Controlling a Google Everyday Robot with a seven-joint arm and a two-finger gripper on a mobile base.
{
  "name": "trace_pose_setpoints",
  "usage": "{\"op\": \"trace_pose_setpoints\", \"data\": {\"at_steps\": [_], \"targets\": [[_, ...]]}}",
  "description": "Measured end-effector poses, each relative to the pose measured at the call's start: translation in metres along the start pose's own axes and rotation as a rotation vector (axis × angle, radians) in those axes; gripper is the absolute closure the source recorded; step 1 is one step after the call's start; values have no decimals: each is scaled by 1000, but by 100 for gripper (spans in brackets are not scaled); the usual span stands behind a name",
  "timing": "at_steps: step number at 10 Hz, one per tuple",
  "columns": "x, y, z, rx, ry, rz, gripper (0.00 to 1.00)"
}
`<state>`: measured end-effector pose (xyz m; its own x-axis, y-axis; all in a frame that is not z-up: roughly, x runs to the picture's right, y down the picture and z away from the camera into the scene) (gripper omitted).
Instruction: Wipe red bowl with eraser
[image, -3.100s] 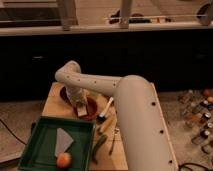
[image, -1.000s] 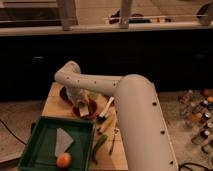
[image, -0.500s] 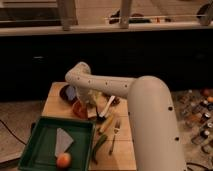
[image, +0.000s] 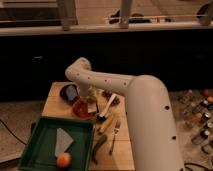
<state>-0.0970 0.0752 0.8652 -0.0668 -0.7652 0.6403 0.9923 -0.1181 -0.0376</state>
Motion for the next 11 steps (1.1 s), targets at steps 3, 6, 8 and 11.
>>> {"op": "trace_pose_setpoints", "data": {"at_steps": [3,6,8,11], "targets": [[-3,-26,1,2,-3,-68,100],[-22,-38,7,18,-25,-131,100],[-31,-36,10,20,-39,-140,100],[-37,-9,12,19,-51,-91,100]]}}
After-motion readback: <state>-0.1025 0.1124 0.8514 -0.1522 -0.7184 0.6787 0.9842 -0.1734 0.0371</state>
